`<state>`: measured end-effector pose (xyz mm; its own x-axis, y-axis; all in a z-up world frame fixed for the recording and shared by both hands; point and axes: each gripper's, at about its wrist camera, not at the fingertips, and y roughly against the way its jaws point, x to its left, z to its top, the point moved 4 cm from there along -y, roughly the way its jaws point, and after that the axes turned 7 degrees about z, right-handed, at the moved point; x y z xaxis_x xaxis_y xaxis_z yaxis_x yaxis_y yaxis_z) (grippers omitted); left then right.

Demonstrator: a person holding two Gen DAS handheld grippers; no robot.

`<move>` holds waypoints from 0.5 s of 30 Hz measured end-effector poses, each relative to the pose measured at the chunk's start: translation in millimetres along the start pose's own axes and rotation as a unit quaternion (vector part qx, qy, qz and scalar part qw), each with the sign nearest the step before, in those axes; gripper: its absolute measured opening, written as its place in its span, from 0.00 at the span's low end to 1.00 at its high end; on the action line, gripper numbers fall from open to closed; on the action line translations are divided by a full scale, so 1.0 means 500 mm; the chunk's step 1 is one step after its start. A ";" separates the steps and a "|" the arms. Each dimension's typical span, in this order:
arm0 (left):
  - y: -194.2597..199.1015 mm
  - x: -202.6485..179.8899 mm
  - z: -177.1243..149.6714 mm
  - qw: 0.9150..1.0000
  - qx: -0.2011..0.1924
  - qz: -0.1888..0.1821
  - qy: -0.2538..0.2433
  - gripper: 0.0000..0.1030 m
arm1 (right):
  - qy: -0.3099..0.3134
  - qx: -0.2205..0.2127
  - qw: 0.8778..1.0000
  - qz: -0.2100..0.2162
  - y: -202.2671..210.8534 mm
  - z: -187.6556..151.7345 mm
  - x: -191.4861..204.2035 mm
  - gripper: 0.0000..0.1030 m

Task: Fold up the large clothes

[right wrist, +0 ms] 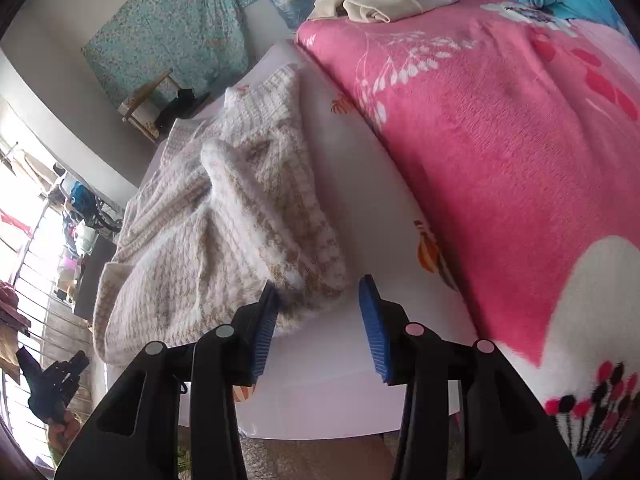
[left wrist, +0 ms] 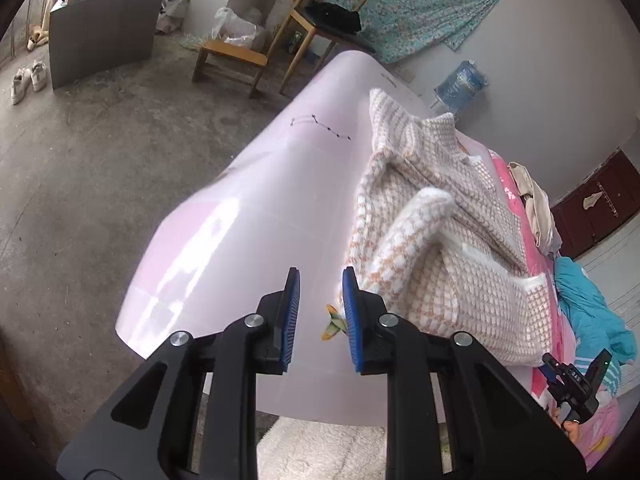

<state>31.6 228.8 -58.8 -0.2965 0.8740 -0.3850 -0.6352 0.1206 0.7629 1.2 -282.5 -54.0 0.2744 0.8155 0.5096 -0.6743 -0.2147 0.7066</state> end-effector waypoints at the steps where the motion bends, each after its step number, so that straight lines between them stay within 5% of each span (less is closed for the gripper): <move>1: 0.005 -0.003 0.008 1.000 -0.008 0.003 -0.006 0.23 | 0.012 -0.012 1.000 -0.022 0.011 0.006 0.005 0.41; 4: 0.009 -0.049 0.028 0.999 -0.024 -0.011 -0.037 0.31 | 0.053 -0.049 0.996 -0.057 0.041 0.032 0.040 0.42; 7: -0.007 -0.132 0.030 0.994 -0.026 -0.037 -0.095 0.37 | 0.129 -0.062 0.989 -0.045 0.031 0.051 0.120 0.42; 12: -0.065 -0.296 -0.002 0.973 -0.021 -0.040 -0.227 0.37 | 0.222 0.007 0.975 0.022 -0.077 0.030 0.234 0.42; 15: -0.106 -0.344 -0.025 0.964 -0.008 -0.035 -0.263 0.37 | 0.249 0.052 0.967 0.030 -0.143 0.008 0.262 0.41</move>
<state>107.6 66.2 -39.6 0.1475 0.9822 -0.1161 -0.6529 0.1849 0.7346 88.0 -162.5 -36.2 -0.1441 0.9521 0.2696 -0.5989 -0.3008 0.7422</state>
